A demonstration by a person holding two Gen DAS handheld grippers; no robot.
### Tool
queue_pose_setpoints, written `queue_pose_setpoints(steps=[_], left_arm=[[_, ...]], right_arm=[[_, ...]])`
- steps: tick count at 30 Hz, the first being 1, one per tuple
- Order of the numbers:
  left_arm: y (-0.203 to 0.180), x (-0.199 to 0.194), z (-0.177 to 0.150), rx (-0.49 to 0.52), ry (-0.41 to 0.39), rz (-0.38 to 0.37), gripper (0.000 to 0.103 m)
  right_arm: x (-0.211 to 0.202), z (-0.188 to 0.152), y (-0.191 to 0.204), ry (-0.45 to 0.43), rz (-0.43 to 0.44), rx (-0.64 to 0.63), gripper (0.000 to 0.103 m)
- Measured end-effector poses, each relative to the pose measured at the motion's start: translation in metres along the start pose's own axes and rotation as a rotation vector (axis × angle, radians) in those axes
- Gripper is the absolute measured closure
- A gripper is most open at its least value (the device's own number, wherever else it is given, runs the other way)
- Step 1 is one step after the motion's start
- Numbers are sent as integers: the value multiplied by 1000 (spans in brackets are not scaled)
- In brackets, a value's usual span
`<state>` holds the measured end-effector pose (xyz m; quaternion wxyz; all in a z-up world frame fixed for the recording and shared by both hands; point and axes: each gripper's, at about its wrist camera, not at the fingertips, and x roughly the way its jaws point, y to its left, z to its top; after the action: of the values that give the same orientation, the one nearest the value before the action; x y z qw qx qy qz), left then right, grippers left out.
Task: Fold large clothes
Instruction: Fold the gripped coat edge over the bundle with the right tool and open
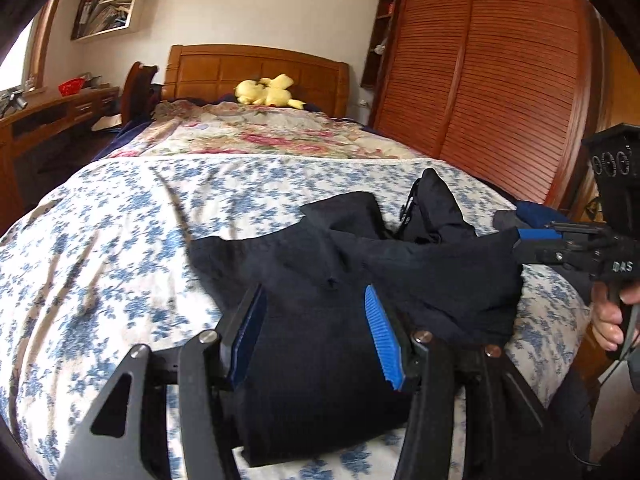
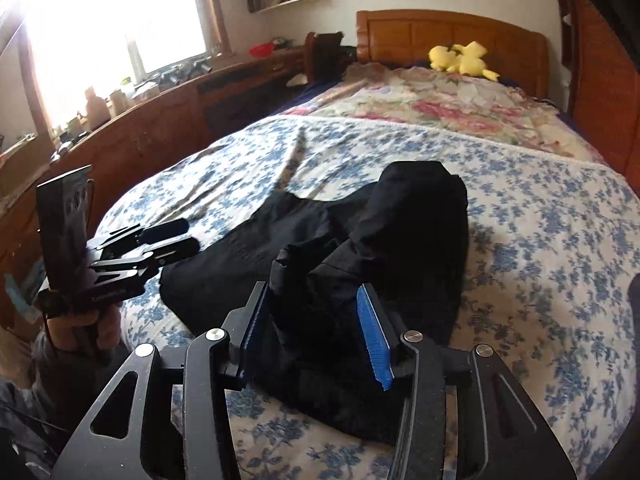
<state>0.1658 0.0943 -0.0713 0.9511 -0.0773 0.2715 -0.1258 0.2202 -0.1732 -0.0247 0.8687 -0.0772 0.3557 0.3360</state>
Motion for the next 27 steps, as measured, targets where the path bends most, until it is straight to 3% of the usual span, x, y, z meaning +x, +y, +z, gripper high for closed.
queue_pose_setpoints(steps=[7, 11, 17, 22, 24, 27], left_arm=[[-37, 5, 5, 58, -2, -67, 53], [-46, 11, 3, 82, 19, -56, 53], [-34, 9, 2, 56, 19, -43, 53], [-22, 7, 0, 32, 20, -36, 53], [-20, 7, 0, 30, 21, -35, 53], [-20, 7, -1, 29, 20, -38, 53]], right_arm=[[-25, -10, -34, -54, -73, 54, 58], [0, -19, -40, 29, -62, 57, 58], [36, -25, -43, 87, -118, 46, 58], [23, -24, -47, 54, -165, 45, 58], [12, -20, -50, 26, -203, 38, 55], [-5, -6, -58, -31, -255, 31, 40]])
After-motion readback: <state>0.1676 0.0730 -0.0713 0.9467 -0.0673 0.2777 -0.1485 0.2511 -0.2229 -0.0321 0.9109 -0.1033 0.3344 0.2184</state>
